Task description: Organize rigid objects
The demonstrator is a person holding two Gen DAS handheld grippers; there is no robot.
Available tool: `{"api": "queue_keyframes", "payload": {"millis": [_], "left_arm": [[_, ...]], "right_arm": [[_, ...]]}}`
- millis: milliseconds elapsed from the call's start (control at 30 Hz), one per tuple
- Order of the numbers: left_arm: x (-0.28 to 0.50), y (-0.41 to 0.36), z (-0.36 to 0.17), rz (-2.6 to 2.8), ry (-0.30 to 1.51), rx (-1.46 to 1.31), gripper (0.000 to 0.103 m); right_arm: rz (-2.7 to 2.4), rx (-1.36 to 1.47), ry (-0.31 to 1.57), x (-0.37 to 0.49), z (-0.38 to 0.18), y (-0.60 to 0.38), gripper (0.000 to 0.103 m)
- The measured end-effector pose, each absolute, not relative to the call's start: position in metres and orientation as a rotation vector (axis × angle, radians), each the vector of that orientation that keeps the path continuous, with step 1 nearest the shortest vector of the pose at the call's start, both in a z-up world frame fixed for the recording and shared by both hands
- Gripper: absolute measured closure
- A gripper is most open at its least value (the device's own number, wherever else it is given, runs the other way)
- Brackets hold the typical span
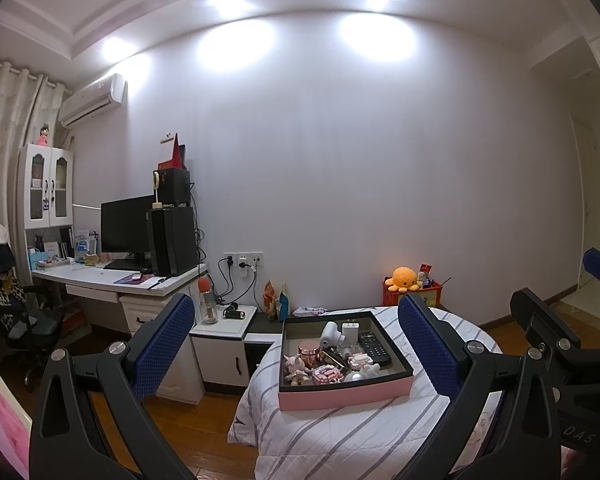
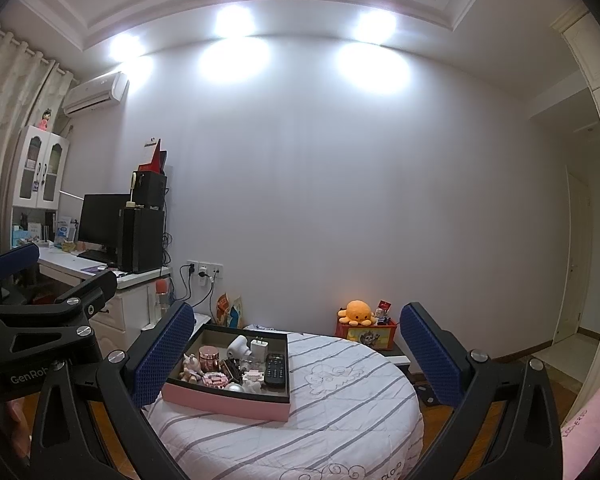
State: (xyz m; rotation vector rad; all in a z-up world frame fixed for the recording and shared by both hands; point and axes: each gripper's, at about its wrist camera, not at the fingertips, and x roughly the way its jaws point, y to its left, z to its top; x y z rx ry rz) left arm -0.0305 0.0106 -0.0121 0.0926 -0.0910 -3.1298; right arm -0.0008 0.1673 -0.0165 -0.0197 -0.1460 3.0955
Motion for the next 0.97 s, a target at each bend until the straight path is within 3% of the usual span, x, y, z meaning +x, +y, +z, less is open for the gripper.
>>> {"api": "queue_keyframes", "payload": {"millis": [967], "left_arm": [[-0.0321, 0.0116, -0.0176, -3.123, -0.103, 0.120, 0.000]], "right_arm": [[3.097, -0.058, -0.144, -0.0027, -0.0197, 0.1661, 0.000]]}}
